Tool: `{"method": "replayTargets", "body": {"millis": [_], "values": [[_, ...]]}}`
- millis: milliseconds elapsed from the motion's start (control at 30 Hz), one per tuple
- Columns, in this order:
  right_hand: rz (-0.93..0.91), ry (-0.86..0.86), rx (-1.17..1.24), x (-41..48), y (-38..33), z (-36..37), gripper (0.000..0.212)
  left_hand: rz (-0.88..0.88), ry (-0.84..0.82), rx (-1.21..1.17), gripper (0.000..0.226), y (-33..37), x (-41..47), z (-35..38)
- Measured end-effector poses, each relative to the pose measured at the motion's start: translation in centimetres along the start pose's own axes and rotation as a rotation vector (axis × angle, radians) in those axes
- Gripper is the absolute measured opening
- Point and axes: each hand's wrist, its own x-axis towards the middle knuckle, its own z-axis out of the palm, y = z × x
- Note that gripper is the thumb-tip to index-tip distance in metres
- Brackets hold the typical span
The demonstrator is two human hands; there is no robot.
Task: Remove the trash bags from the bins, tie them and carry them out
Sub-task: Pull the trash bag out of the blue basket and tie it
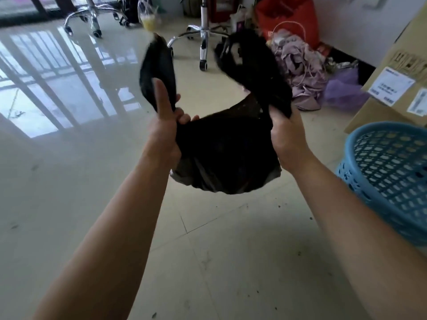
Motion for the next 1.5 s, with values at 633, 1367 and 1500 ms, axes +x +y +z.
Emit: {"method": "replayTargets", "body": {"millis": [633,1367,1500], "values": [[0.272,-0.234,-0.607,-1.8,4.9,-1.7,0.024,-0.077,-0.343,0.681,0.044,-5.4,-1.6,-5.2],[-0.151,-0.544,-0.992,-4.1,6.8,-2.8,0.031,-0.178,0.059,0.103,0.014,-4.5,-1.1,-4.9],[0.058,-0.322,-0.743,-3.3,6.7,-3.3,0.027,-0.277,-0.24,0.322,0.022,-3.9,-1.4,-6.0]]}}
